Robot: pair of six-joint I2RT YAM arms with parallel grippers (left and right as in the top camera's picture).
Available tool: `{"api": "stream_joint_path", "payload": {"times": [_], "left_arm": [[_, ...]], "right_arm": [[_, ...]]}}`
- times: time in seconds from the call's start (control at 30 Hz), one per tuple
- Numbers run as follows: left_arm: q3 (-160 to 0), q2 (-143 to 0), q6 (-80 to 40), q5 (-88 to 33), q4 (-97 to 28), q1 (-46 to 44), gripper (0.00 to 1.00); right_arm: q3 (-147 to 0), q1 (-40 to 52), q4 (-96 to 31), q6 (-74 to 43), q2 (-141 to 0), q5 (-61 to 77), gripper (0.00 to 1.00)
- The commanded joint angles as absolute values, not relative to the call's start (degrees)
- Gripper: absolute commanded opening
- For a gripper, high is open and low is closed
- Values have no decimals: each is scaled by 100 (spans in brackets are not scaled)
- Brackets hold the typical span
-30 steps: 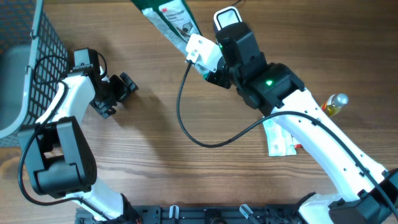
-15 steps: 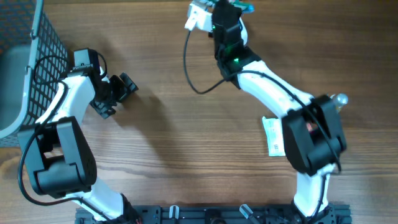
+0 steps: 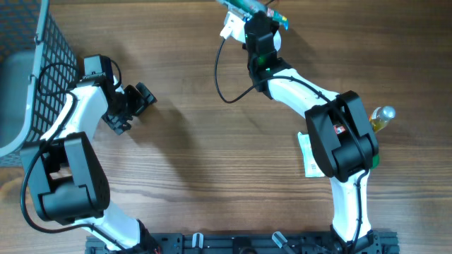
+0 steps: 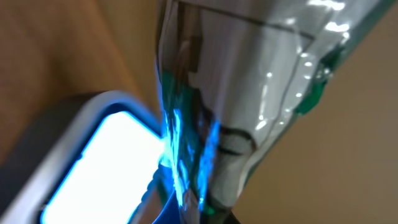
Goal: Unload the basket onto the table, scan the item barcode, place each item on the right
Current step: 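Raise the glove pack up to the white scanner with the right gripper, then carry the glove pack right and lower it beside the wipes pack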
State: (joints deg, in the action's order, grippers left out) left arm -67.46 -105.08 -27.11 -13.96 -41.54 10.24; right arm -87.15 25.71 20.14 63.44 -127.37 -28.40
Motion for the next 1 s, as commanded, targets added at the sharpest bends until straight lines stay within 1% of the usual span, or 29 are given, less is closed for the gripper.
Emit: {"api": "stream_joint_path", "payload": {"times": [0.0, 0.07, 0.23, 0.37, 0.43, 0.5, 0.57, 0.6, 0.73, 0.8, 0.83, 0.87, 0.9, 0.97], "left_arm": [[-6740, -10409, -2724, -1341, -4139, 1094, 100], [-6740, -10409, -2724, -1341, -4139, 1094, 100], [-6740, -10409, -2724, -1339, -4139, 1094, 100], [-6740, -10409, -2724, -1339, -4139, 1094, 100], [-6740, -10409, -2724, -1339, -4139, 1094, 100], [-6740, -10409, -2724, -1339, -4139, 1094, 100], [-6740, -10409, -2724, -1339, -4139, 1094, 100], [-6740, -10409, -2724, -1339, -4139, 1094, 100], [-6740, -10409, -2724, -1339, -4139, 1094, 100], [-6740, -10409, -2724, -1339, -4139, 1094, 100], [-6740, -10409, -2724, -1341, -4139, 1094, 100], [-6740, -10409, -2724, -1339, -4139, 1094, 100], [-6740, -10409, -2724, -1339, -4139, 1094, 100], [-6740, -10409, -2724, -1339, -4139, 1094, 100]], "right_arm": [[-8770, 2606, 1730, 5468, -12816, -2473, 4], [-8770, 2630, 1708, 5192, -12814, -2416, 4], [-8770, 2735, 1518, 5162, -12798, -2303, 4], [-8770, 2735, 1415, 4080, -12451, -2351, 4], [-8770, 2735, 1092, 4010, -11939, -2016, 4], [-8770, 2749, 462, 3997, -11343, -1627, 4], [-8770, 2746, -558, 3677, -10643, -1120, 4], [-8770, 2740, -1264, 3409, -10254, -746, 4], [-8770, 2731, -4108, 2014, -9268, 504, 4], [-8770, 2729, -5236, 1302, -9159, 543, 4], [-8753, 2729, -6180, 611, -9170, 539, 6], [-8665, 2729, -6744, 143, -9205, 541, 7], [-8458, 2729, -7148, -270, -9216, 541, 8], [-7933, 2729, -7244, -897, -9216, 539, 8]]}}
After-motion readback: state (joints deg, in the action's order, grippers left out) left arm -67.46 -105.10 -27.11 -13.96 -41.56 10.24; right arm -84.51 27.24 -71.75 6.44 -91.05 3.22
